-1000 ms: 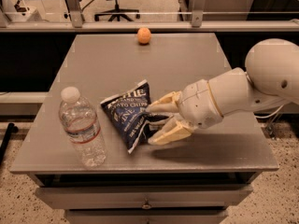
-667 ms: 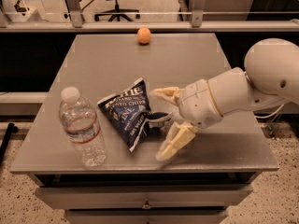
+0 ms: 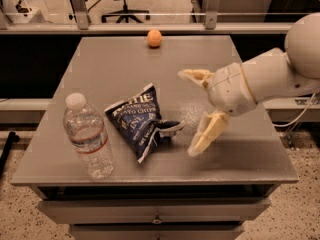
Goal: Move blue chip bag near water bottle
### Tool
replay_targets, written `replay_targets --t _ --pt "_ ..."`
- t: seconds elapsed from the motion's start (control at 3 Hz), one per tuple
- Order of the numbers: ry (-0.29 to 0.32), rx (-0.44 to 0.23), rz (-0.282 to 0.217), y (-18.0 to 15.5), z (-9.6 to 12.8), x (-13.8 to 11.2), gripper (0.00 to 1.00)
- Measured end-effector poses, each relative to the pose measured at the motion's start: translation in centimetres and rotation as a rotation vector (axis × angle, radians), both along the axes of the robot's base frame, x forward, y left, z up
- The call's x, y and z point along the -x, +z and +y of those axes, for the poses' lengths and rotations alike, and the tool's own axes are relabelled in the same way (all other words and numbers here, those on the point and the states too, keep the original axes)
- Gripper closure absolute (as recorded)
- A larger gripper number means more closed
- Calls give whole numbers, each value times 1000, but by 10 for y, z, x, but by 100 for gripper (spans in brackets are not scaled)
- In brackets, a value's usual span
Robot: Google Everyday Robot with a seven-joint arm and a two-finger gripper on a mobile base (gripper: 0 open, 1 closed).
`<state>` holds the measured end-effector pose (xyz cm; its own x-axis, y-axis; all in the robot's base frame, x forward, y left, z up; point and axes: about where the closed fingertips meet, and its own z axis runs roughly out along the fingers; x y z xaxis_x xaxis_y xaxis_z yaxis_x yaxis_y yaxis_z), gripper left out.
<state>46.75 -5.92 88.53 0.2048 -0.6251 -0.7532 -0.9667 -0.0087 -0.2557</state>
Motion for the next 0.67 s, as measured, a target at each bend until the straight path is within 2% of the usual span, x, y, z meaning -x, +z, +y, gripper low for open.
replay_targets --t 0.33,0.67 --pt "-41 25 -56 38 -41 -35 0" --pt "-67 6 -141 80 -51 -47 0"
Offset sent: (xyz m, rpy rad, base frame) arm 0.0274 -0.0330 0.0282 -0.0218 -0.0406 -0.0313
